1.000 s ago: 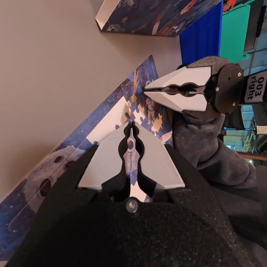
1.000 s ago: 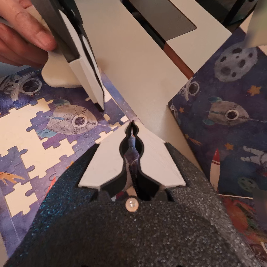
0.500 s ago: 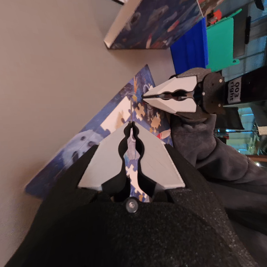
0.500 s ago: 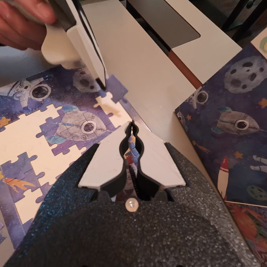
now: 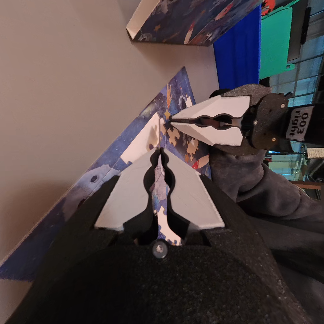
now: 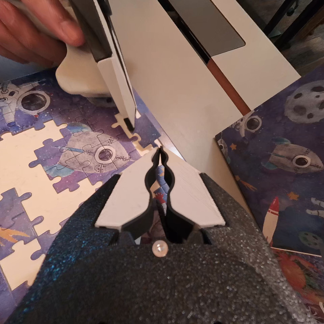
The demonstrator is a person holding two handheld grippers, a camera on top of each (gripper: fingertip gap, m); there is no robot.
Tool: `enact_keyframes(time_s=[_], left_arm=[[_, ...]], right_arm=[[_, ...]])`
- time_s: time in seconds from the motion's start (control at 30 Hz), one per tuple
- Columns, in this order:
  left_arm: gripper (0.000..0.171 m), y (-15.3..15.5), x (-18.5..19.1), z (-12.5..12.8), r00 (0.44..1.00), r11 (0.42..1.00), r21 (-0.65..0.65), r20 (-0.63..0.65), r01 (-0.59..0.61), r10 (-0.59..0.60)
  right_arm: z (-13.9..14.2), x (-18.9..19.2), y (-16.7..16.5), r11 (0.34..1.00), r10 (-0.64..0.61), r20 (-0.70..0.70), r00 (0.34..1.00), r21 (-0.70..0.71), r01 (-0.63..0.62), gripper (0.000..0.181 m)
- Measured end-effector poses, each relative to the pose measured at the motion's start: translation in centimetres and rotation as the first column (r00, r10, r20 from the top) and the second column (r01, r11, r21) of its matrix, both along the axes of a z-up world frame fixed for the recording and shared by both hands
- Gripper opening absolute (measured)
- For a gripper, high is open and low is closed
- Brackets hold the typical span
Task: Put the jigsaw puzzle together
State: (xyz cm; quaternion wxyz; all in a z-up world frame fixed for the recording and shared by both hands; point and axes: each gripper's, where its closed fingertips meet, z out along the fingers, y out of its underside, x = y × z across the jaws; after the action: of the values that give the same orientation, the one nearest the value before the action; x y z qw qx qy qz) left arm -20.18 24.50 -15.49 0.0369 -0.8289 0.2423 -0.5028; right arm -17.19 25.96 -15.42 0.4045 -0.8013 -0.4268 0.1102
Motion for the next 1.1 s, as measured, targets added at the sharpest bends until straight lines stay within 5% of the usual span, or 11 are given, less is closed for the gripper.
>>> enact_keyframes(time_s=[0.57, 0.83, 1.1], left_arm=[[0.002, -0.6, 0.0, 1.2, 0.998, 0.999, 0.026, 0.055, 0.035, -0.036], [0.002, 1.1, -3.2, 1.2, 0.999, 0.996, 0.072, -0.011, -0.047, 0.048], [0.002, 0.3, -3.3, 0.6, 0.999, 0.997, 0.076, -0.044, -0.008, 0.011]], right_arm=[[0.1, 0.2, -0.1, 1.0, 0.001, -0.016, 1.0, -0.017, -0.001, 0.002], [0.9, -0.9, -1.4, 0.998, 0.052, -0.032, 0.998, -0.031, -0.053, 0.009], [0.5, -0.9, -1.5, 0.998, 0.057, -0.007, 0.998, -0.021, -0.057, 0.009]])
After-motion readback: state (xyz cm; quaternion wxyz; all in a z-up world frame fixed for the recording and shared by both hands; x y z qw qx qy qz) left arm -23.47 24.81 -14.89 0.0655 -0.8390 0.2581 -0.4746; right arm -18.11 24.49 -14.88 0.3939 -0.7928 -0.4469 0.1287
